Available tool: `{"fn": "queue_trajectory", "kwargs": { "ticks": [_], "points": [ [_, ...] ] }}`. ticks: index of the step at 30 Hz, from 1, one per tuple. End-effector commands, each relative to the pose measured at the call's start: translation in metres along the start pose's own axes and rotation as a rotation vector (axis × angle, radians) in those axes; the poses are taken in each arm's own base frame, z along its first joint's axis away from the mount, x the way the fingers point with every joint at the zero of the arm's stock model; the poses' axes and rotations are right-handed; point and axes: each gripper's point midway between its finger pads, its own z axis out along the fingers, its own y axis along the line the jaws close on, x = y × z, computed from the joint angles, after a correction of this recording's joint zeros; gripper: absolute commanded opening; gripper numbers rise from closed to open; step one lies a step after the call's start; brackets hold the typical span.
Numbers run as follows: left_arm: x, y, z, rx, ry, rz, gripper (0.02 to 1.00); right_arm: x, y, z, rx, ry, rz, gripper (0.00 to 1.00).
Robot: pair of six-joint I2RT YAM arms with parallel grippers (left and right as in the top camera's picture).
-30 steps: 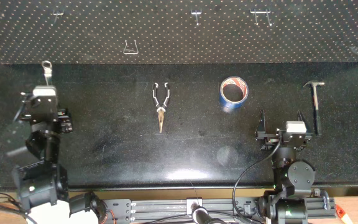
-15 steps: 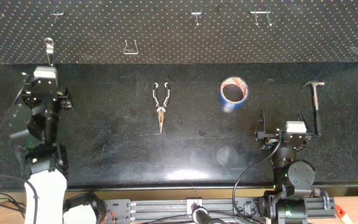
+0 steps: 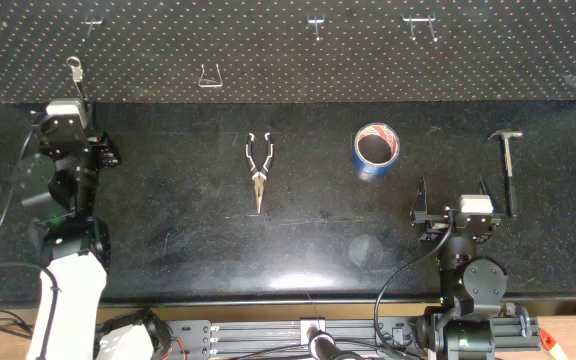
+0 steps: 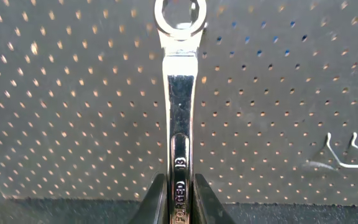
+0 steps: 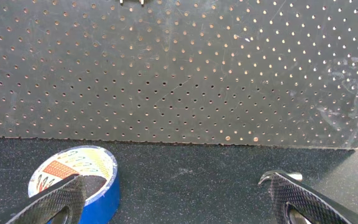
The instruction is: Place Tools Onto Pegboard
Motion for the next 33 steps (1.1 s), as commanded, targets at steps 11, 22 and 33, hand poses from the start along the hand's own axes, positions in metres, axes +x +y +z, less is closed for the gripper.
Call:
{"fn": "queue_trajectory", "kwargs": {
  "ticks": [11,22,33],
  "points": [
    [-0.027,0.004,0.019,0.012,-0.045,-0.02,0.029,0.0,0.001,0.0,-0.008,-0.001,0.019,0.954],
    [-0.038,-0.022,0.027,0.071,-0.044,0.073,0.027,0.0,0.001,0.0,-0.008,-0.001,0.019,0.954],
    [-0.037,-0.011,0.031,0.016,-0.035,0.068,0.029,0.0,0.001,0.0,-0.008,-0.001,0.019,0.954]
  ]
}}
